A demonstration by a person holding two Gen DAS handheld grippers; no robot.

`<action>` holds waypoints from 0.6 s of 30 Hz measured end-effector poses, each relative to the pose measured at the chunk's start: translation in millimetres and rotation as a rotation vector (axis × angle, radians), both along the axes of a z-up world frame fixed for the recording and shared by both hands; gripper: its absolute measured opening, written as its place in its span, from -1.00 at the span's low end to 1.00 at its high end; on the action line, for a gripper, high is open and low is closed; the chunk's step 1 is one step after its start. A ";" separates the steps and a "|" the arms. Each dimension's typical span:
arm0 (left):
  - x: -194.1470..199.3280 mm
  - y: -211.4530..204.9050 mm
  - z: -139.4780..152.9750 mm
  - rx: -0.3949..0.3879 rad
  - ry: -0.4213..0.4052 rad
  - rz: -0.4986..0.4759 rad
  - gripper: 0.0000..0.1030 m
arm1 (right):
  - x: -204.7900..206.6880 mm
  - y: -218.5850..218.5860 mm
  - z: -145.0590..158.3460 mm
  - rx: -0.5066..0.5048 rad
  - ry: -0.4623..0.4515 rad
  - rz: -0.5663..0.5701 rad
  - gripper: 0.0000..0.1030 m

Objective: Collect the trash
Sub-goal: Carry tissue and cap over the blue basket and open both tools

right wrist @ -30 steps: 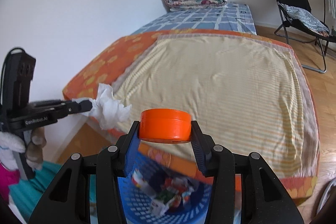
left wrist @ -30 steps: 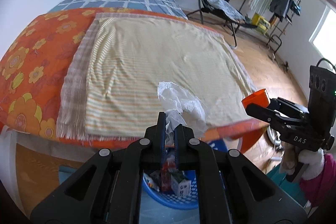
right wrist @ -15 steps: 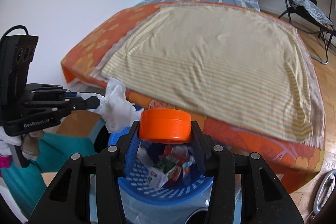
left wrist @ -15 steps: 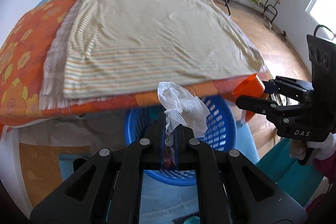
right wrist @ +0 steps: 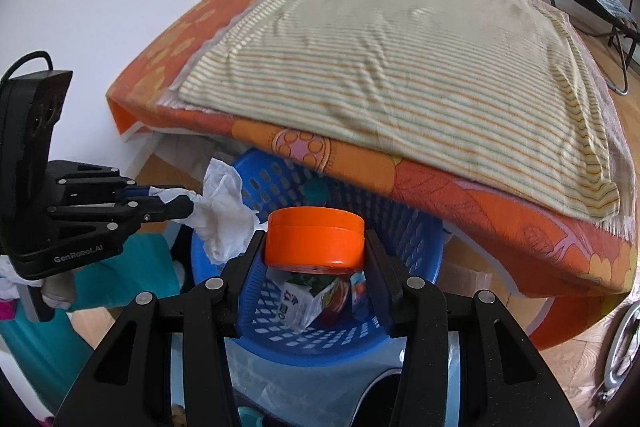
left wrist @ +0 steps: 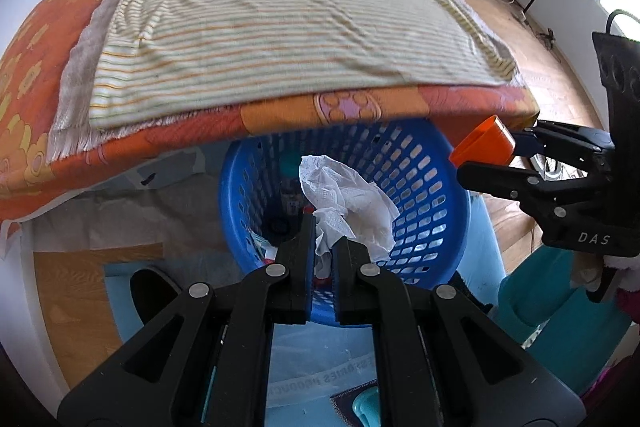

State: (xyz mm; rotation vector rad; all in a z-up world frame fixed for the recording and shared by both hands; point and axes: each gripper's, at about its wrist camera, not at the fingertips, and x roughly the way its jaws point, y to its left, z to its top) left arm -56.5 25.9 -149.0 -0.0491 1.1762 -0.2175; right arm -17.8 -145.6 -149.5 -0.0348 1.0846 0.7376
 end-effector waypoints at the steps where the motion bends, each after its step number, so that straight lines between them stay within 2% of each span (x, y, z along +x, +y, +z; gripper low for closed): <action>1: -0.4 -0.6 -0.8 0.003 0.004 -0.001 -0.91 | -0.4 1.4 -1.3 -0.004 0.002 0.004 -0.13; 9: 0.8 0.4 -8.0 0.005 0.036 0.014 -0.91 | -5.2 10.6 -11.2 -0.032 0.029 0.039 -0.12; 18: 4.8 6.2 -10.7 -0.001 0.051 0.047 -0.91 | -2.4 10.4 -13.2 -0.050 0.033 0.016 -0.12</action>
